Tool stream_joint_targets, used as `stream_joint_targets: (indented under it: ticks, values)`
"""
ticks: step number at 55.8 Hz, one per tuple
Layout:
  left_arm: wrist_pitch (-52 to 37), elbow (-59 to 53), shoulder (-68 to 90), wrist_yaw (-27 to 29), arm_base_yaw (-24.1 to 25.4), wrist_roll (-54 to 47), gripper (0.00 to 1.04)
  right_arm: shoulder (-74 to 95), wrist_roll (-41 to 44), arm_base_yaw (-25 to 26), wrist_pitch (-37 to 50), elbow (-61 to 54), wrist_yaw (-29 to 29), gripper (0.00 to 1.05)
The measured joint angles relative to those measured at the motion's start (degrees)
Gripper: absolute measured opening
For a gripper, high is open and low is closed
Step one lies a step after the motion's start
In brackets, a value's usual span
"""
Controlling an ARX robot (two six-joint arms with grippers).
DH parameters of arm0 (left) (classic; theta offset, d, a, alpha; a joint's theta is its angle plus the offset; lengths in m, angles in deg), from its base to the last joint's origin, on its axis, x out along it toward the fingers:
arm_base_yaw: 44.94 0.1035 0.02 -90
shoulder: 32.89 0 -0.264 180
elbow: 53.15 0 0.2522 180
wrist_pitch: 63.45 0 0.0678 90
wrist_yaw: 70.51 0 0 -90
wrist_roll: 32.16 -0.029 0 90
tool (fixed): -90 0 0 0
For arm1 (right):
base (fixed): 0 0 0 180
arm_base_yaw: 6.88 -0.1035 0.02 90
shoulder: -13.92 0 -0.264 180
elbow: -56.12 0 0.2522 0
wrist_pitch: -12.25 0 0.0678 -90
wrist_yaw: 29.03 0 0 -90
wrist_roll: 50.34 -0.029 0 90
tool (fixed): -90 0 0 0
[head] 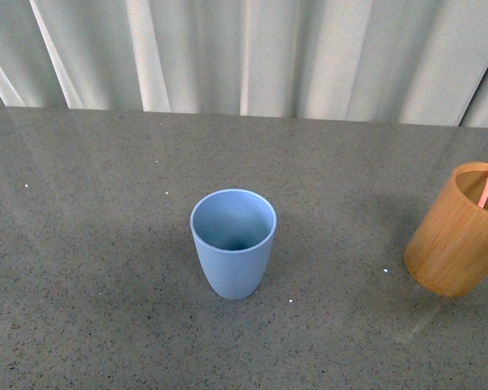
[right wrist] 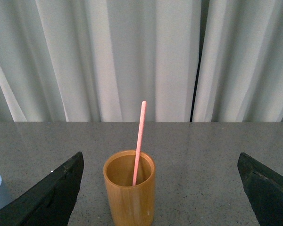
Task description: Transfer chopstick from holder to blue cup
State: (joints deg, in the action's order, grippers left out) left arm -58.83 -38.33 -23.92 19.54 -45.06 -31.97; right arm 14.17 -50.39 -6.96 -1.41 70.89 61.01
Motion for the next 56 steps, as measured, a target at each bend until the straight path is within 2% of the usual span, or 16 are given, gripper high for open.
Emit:
stream_joint_targets:
  ticks: [4, 13, 24, 27, 30, 38, 43, 50, 56]
  values:
    - [8.6, 0.0, -7.0, 0.0, 0.0, 0.0, 0.04, 0.0, 0.0, 0.0, 0.0, 0.0, 0.0, 0.95]
    - [9.1, 0.0, -8.7, 0.0, 0.0, 0.1, 0.05, 0.0, 0.0, 0.0, 0.0, 0.0, 0.0, 0.95]
    - [9.1, 0.0, -8.7, 0.0, 0.0, 0.0, 0.4, 0.1, -0.1, 0.0, -0.1, 0.0, 0.1, 0.95]
    - [9.1, 0.0, -8.8, 0.0, 0.0, 0.1, 0.51, 3.7, -1.4, 1.4, -6.3, 2.4, 3.1, 0.95]
    - [9.1, 0.0, -8.8, 0.0, 0.0, 0.0, 0.61, 10.1, -2.1, 3.9, -6.4, 3.5, 6.0, 0.95]
    - [9.1, 0.0, -8.8, 0.0, 0.0, 0.0, 0.85, 29.3, -2.4, 9.9, 11.7, 4.2, 10.4, 0.95]
    - [9.1, 0.0, -8.8, 0.0, 0.0, 0.0, 0.98, 45.4, -1.7, 11.4, 28.6, 5.7, 11.2, 0.95]
    - [9.1, 0.0, -8.8, 0.0, 0.0, 0.0, 0.98, 66.7, 0.7, 11.5, 48.2, 8.8, 11.7, 0.95]
    - [9.1, 0.0, -8.8, 0.0, 0.0, 0.0, 0.98, 79.0, 1.4, 11.0, 57.4, 11.0, 12.3, 0.95]
